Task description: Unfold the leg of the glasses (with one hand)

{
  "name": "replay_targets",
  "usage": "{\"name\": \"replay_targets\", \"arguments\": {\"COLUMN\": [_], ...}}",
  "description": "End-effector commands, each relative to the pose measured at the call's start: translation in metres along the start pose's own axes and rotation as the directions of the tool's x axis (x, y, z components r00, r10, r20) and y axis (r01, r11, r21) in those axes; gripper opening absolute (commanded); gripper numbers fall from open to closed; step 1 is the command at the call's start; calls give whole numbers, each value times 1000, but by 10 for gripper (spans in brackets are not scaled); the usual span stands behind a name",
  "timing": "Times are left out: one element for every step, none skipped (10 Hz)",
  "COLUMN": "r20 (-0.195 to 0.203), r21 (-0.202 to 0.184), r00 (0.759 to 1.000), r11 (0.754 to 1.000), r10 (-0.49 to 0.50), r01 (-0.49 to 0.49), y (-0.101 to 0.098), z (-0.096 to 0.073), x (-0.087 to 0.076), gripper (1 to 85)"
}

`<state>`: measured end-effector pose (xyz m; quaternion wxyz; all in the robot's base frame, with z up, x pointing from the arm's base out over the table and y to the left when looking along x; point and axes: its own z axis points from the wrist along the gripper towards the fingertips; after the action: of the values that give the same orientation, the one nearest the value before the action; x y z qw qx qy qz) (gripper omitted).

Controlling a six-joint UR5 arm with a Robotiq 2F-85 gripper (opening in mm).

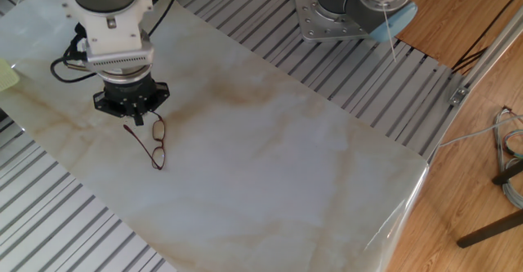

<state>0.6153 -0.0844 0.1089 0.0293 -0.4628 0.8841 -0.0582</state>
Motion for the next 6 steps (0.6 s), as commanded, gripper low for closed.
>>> {"name": "replay_targets", "arguments": {"r20": [-5, -4, -3, 14, 23, 21], "r21": [37, 44, 50, 17, -20, -21], "r00": [1000, 1000, 1000, 999, 996, 994], "r11": [999, 999, 999, 999, 996, 994], "r10": [28, 24, 16, 49, 90, 109], "r01": [-28, -24, -16, -50, -89, -109], "y": [-10, -12, -13, -5, 4, 12], "z": [-11, -11, -11, -11, -11, -19], "x": [10, 10, 9, 5, 2, -1], "gripper": [13, 13, 13, 13, 13, 13]}}
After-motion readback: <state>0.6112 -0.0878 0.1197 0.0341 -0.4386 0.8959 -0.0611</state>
